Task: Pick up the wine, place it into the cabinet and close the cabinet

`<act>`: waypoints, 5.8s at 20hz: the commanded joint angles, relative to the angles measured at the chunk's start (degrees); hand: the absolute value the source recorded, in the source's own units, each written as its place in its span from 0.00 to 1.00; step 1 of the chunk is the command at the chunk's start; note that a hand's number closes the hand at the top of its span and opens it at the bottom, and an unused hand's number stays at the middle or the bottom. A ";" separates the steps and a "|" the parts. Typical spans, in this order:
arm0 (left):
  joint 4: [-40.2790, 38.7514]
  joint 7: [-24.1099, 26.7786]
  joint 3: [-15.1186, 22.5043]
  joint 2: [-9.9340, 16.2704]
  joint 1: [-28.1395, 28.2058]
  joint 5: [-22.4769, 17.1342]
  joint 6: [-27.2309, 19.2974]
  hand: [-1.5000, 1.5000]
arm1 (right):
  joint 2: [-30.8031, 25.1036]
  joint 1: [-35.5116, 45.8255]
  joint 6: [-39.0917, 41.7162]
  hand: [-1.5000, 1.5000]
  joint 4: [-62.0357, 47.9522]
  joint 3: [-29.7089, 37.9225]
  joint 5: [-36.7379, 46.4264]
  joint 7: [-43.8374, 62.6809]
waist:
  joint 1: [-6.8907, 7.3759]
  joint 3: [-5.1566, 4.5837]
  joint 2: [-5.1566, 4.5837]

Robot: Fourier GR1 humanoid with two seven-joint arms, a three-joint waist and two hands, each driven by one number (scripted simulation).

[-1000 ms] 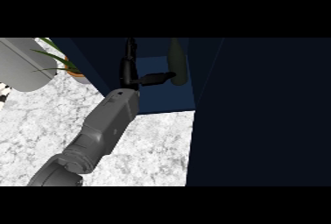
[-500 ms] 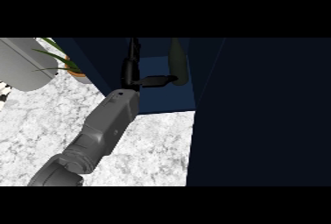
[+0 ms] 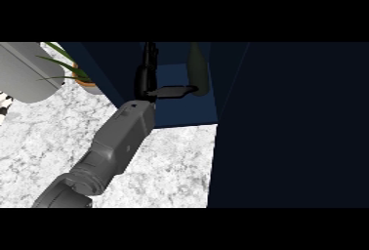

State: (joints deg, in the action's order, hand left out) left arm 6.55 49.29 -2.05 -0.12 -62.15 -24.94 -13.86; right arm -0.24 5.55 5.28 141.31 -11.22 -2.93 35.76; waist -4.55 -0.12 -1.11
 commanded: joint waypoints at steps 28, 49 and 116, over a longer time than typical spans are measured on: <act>55.12 -8.52 42.05 0.12 34.85 -14.76 -26.51 0.00 | -2.17 -2.46 -0.03 0.00 3.10 6.42 -3.21 -0.09 | 4.62 0.16 1.35; 96.40 -17.70 49.74 15.27 62.21 -2.47 -29.65 0.00 | -2.88 -5.29 3.78 0.00 2.52 5.19 -8.67 0.05 | 4.76 0.17 1.22; 107.41 -25.27 8.33 40.23 78.31 -28.12 9.20 0.00 | -0.30 37.82 -35.86 1.00 -22.67 -34.78 0.77 8.60 | 7.31 -0.11 0.86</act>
State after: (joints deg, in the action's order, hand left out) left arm 113.97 23.67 5.09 41.57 16.57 -54.42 -4.22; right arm -9.89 32.74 -28.66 130.14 -48.92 -0.22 44.72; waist 2.39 -0.21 -0.20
